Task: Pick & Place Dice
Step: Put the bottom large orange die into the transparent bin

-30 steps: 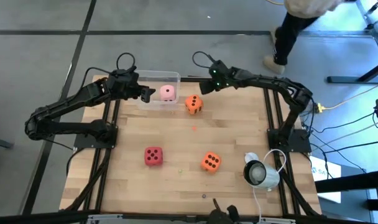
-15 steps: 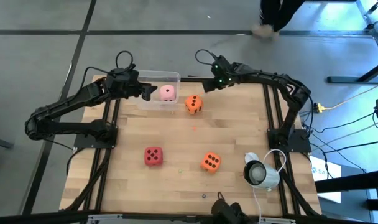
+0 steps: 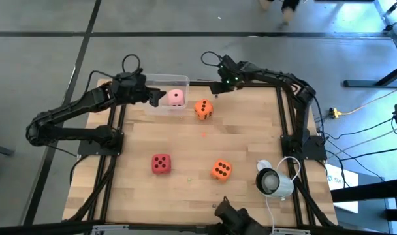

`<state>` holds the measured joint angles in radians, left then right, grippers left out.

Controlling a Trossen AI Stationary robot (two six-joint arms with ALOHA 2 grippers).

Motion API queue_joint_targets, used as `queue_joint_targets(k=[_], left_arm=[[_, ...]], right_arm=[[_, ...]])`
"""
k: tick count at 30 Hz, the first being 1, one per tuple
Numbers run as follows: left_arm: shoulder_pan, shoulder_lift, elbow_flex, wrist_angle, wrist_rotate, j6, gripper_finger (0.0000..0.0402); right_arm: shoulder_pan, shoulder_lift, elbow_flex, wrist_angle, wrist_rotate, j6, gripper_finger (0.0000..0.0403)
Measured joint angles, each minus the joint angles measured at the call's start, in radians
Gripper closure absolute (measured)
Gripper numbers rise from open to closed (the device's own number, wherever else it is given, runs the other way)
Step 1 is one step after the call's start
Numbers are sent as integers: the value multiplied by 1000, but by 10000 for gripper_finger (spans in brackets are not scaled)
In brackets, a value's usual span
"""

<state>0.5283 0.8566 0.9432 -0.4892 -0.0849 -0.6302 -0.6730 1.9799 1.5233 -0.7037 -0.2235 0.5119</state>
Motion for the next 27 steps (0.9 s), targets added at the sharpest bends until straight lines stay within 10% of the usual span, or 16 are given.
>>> queue_joint_targets(k=[14,27], left_arm=[[-39,0,0,0,-26,-3,194],[-39,33,0,13,-21,-13,194]], right_arm=[[-5,215,352,-528,26,-423,259],[-7,214,413,-463,-21,-455,259]])
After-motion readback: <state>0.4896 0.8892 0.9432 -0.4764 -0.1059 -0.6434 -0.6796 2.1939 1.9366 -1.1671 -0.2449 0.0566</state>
